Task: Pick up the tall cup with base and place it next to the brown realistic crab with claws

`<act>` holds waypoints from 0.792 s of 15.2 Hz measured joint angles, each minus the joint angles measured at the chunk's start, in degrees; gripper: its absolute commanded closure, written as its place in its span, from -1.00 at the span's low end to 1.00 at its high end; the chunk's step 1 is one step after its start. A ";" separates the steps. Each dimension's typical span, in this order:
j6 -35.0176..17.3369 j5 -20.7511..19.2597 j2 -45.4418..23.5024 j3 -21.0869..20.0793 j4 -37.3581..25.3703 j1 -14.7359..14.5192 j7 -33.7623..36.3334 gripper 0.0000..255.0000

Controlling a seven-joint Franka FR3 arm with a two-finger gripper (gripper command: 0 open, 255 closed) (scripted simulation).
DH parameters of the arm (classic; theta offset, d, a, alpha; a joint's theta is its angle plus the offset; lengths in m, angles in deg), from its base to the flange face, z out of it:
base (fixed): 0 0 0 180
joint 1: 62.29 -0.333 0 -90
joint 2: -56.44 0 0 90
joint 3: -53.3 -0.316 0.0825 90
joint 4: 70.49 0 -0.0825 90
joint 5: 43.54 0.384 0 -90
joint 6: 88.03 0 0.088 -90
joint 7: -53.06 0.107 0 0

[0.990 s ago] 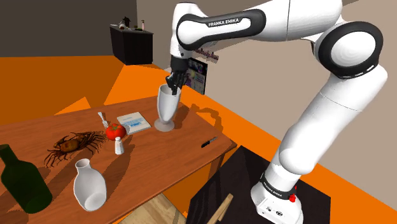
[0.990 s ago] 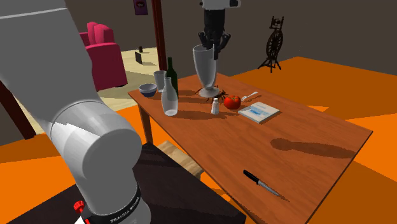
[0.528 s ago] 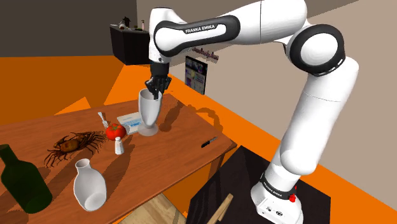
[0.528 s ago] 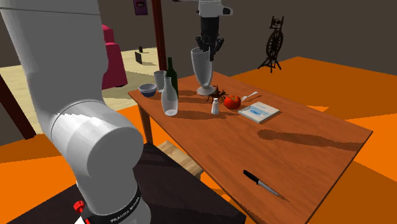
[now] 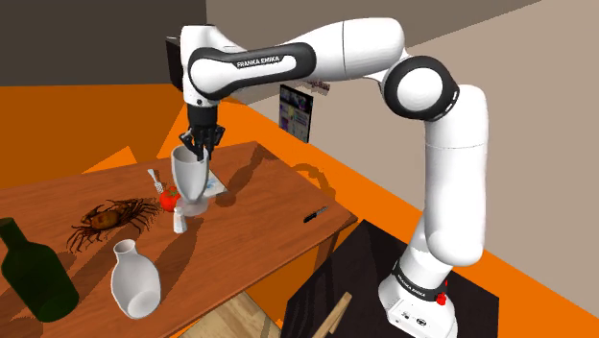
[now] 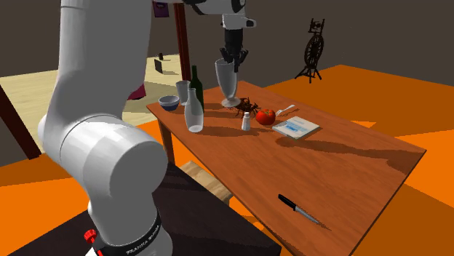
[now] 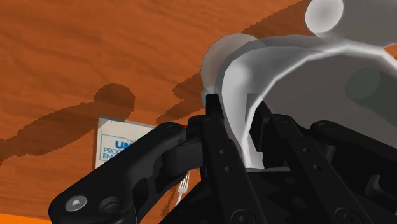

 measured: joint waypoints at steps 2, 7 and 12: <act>0.92 -1.15 -4.85 0.05 -5.64 -1.56 1.28 1.00; 5.61 -3.66 -18.51 0.58 -23.84 -6.53 3.91 1.00; 9.73 -4.85 -30.03 1.47 -39.59 -10.08 4.43 1.00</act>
